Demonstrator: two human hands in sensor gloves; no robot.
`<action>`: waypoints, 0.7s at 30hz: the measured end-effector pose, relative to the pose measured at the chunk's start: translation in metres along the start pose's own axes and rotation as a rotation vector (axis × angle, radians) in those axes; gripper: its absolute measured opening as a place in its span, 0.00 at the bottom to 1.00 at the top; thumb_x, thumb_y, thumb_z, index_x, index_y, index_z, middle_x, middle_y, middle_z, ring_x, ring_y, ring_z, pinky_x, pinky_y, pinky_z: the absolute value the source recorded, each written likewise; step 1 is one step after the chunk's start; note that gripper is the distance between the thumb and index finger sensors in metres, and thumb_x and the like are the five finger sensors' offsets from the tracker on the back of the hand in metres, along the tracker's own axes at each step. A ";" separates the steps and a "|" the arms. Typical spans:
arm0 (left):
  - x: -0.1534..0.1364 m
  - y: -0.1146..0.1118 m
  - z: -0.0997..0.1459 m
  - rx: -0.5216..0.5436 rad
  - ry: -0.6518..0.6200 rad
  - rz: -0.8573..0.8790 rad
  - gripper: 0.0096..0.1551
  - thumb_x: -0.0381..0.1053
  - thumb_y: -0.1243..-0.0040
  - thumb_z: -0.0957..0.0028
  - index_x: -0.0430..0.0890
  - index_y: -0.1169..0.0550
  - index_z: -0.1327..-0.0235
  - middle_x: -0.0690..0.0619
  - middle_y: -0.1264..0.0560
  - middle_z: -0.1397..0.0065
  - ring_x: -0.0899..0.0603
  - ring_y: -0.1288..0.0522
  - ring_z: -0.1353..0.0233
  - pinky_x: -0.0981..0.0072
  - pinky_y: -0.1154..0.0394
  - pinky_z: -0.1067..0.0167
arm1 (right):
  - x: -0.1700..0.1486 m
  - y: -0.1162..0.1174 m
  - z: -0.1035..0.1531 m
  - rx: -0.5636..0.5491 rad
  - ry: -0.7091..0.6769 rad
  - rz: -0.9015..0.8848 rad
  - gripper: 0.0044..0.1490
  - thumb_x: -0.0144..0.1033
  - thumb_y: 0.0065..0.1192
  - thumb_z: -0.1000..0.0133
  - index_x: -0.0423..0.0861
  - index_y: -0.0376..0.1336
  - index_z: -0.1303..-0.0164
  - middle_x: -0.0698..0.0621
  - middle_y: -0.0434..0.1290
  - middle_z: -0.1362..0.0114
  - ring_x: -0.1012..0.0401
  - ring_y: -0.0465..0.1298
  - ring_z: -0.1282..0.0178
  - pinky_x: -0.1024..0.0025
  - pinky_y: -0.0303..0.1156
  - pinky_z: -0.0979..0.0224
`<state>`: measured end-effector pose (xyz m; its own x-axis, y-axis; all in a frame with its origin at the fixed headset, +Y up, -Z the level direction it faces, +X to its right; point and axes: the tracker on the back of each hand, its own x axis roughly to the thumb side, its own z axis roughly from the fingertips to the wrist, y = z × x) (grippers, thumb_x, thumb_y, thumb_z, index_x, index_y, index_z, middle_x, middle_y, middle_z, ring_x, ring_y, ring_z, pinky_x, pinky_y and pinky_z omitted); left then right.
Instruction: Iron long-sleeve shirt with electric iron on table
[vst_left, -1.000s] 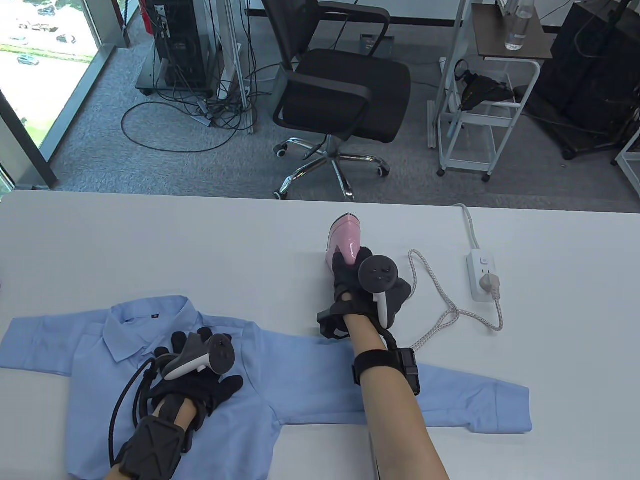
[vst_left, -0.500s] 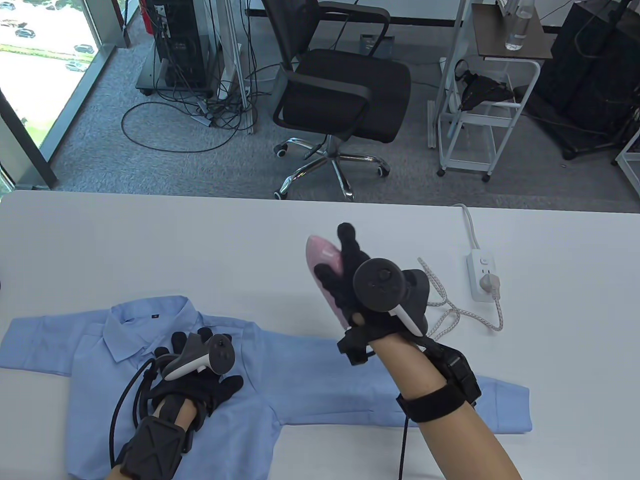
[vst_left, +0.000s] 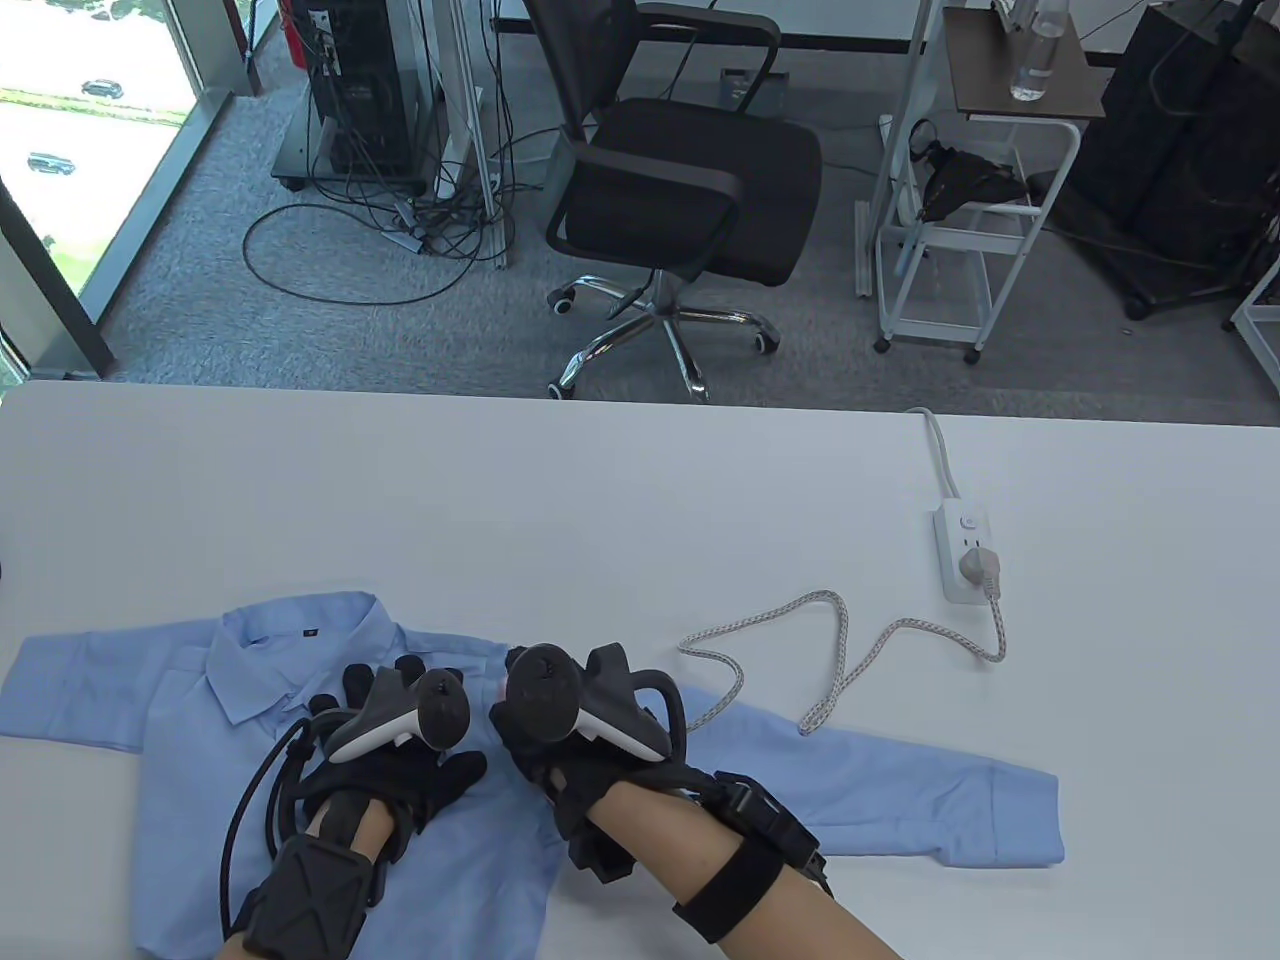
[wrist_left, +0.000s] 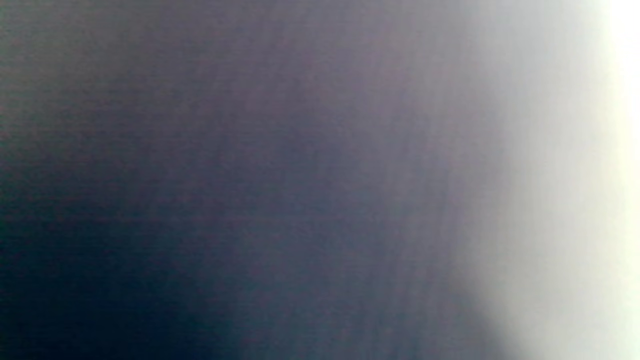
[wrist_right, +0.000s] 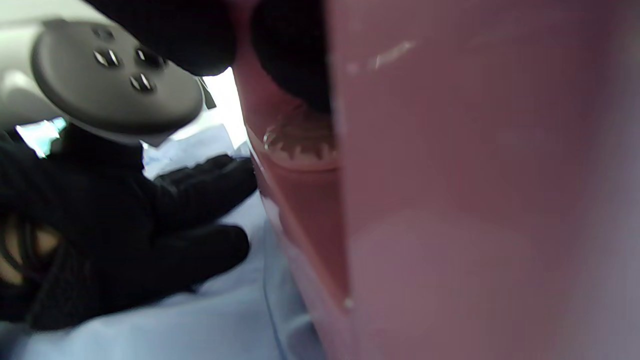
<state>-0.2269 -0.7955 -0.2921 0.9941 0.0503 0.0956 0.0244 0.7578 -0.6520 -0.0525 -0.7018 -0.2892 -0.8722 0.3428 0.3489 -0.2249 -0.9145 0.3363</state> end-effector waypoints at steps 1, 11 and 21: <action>0.000 0.000 0.000 0.000 0.000 0.000 0.58 0.78 0.73 0.59 0.53 0.79 0.31 0.36 0.81 0.26 0.14 0.73 0.29 0.12 0.66 0.39 | -0.001 0.007 -0.004 0.037 0.022 0.001 0.38 0.50 0.58 0.34 0.43 0.54 0.20 0.47 0.77 0.52 0.63 0.82 0.73 0.60 0.87 0.62; 0.006 0.007 0.007 0.081 -0.082 0.077 0.62 0.78 0.67 0.58 0.50 0.77 0.29 0.34 0.80 0.26 0.15 0.70 0.27 0.12 0.65 0.39 | 0.001 0.015 0.001 -0.005 0.069 0.062 0.39 0.52 0.56 0.34 0.44 0.53 0.19 0.49 0.76 0.53 0.63 0.80 0.72 0.60 0.86 0.61; 0.018 -0.006 -0.002 -0.047 -0.085 0.072 0.62 0.80 0.69 0.60 0.54 0.80 0.34 0.38 0.85 0.30 0.18 0.80 0.31 0.12 0.71 0.42 | -0.001 0.014 0.004 -0.030 0.143 0.084 0.39 0.53 0.54 0.34 0.44 0.52 0.19 0.50 0.76 0.53 0.63 0.80 0.72 0.60 0.85 0.61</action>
<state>-0.2086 -0.8007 -0.2881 0.9811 0.1596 0.1094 -0.0395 0.7188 -0.6941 -0.0528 -0.7144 -0.2816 -0.9410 0.2324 0.2461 -0.1592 -0.9454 0.2842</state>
